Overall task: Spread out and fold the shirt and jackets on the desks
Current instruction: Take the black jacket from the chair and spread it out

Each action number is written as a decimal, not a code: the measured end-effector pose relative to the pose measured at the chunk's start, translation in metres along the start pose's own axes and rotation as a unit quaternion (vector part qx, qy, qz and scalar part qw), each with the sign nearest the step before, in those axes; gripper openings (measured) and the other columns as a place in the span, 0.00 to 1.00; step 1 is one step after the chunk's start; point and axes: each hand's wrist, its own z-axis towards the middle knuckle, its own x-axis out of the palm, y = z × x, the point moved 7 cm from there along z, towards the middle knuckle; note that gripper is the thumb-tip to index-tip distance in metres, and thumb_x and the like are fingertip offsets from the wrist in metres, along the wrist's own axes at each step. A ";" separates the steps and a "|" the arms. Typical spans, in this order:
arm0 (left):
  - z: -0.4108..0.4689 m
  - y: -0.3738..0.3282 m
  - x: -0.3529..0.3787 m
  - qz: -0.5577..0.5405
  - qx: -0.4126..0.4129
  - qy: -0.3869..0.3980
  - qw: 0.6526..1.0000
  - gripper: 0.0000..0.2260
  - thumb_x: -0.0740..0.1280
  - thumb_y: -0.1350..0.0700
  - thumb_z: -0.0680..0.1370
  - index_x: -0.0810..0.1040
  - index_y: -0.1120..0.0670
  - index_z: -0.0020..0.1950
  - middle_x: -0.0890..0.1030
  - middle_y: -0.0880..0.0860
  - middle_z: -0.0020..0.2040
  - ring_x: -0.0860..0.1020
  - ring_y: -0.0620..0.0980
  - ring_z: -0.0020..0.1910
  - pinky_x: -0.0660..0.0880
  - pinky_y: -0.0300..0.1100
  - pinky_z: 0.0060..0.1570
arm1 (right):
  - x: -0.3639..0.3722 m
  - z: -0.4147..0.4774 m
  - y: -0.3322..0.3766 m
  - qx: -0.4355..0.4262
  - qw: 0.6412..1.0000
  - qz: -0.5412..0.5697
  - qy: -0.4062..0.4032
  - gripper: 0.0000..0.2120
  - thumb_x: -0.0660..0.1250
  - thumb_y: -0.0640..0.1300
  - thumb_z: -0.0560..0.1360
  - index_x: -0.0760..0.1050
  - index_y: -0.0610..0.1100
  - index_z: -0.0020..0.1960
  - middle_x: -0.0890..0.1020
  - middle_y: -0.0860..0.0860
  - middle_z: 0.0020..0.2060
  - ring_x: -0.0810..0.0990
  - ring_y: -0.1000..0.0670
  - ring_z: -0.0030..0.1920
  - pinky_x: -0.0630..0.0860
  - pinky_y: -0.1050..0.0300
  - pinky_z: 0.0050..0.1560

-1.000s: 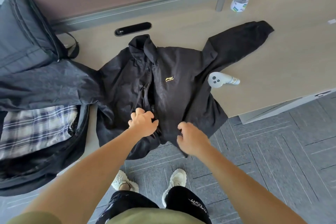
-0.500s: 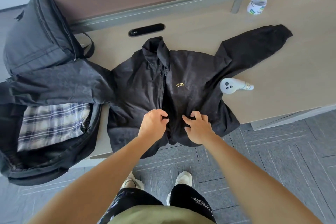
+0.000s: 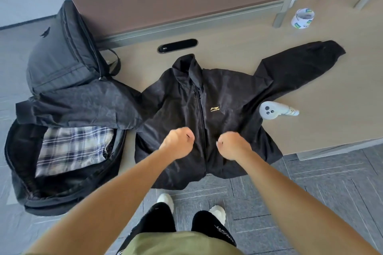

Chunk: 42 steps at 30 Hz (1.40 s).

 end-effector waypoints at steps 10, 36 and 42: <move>0.157 -0.012 -0.079 -0.031 -0.008 -0.068 0.997 0.15 0.63 0.51 0.82 0.75 0.58 0.64 0.79 0.56 0.60 0.78 0.57 0.56 0.77 0.46 0.51 | -0.106 0.115 0.082 0.010 0.977 0.168 -0.132 0.09 0.61 0.52 0.82 0.77 0.48 0.52 0.82 0.50 0.45 0.81 0.46 0.44 0.81 0.48 0.44; 0.285 -0.008 -0.125 0.035 -0.074 -0.188 0.979 0.12 0.59 0.52 0.83 0.75 0.56 0.45 0.77 0.53 0.40 0.76 0.57 0.41 0.70 0.47 0.38 | -0.154 0.288 0.040 0.045 0.883 0.425 -0.194 0.23 0.60 0.52 0.83 0.71 0.33 0.42 0.82 0.40 0.36 0.85 0.53 0.33 0.76 0.55 0.36; 0.319 0.000 -0.196 -0.014 -0.101 -0.325 0.940 0.14 0.59 0.53 0.83 0.72 0.58 0.41 0.73 0.54 0.32 0.70 0.57 0.34 0.65 0.46 0.38 | -0.149 0.297 0.035 0.030 0.878 0.450 -0.160 0.22 0.60 0.53 0.83 0.73 0.37 0.40 0.82 0.52 0.29 0.86 0.53 0.35 0.83 0.42 0.47</move>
